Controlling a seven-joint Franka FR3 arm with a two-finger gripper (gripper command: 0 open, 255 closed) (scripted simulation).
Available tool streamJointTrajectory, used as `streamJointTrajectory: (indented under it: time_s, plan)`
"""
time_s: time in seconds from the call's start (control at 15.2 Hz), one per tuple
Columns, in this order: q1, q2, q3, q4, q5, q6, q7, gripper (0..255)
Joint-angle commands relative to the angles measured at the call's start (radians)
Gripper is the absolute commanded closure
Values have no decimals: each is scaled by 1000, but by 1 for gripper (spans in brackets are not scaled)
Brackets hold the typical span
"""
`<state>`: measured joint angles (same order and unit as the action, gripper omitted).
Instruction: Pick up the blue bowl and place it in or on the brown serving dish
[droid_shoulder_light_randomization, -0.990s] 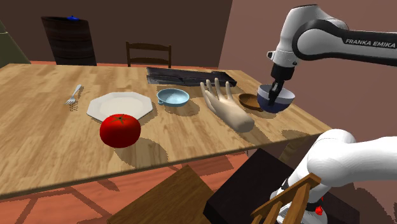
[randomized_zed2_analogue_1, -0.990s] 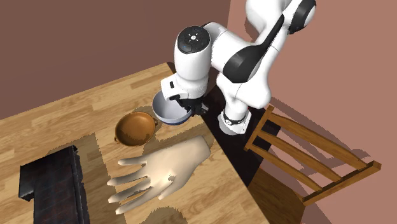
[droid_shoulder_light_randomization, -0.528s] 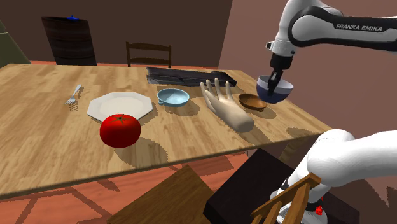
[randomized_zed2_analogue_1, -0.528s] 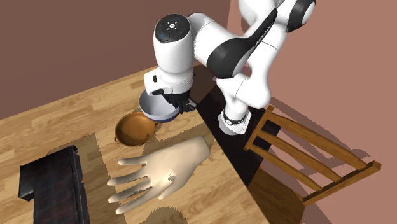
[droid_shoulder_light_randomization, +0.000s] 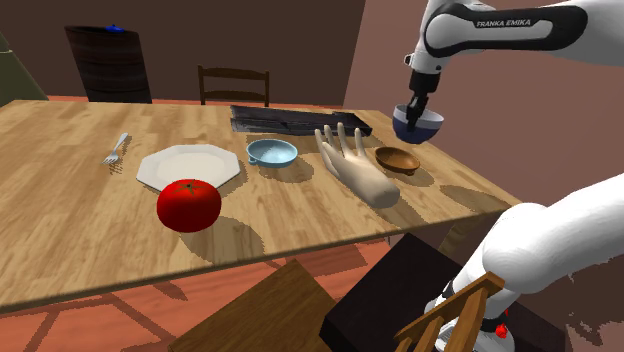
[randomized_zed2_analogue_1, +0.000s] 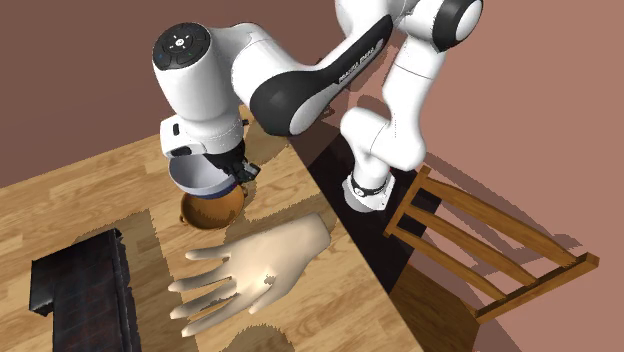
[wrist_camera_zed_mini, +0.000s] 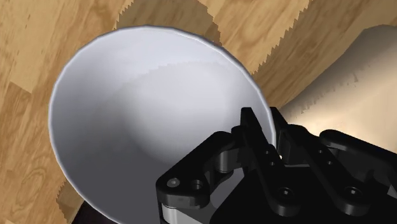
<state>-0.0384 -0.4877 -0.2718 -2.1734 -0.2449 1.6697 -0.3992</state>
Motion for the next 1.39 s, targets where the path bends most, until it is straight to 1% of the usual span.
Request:
streamJointTrajectory:
  time_s: [0.0,0.07,0.13,1.25,1.32]
  plan:
    - [1,77,-27,72,5,10,-32,255]
    - [2,116,-41,110,11,13,-49,255]
    - [2,120,-42,114,12,14,-51,255]
    - [-7,135,-66,-108,-6,250,-23,255]
    - [-7,135,-66,-109,-6,250,-23,255]
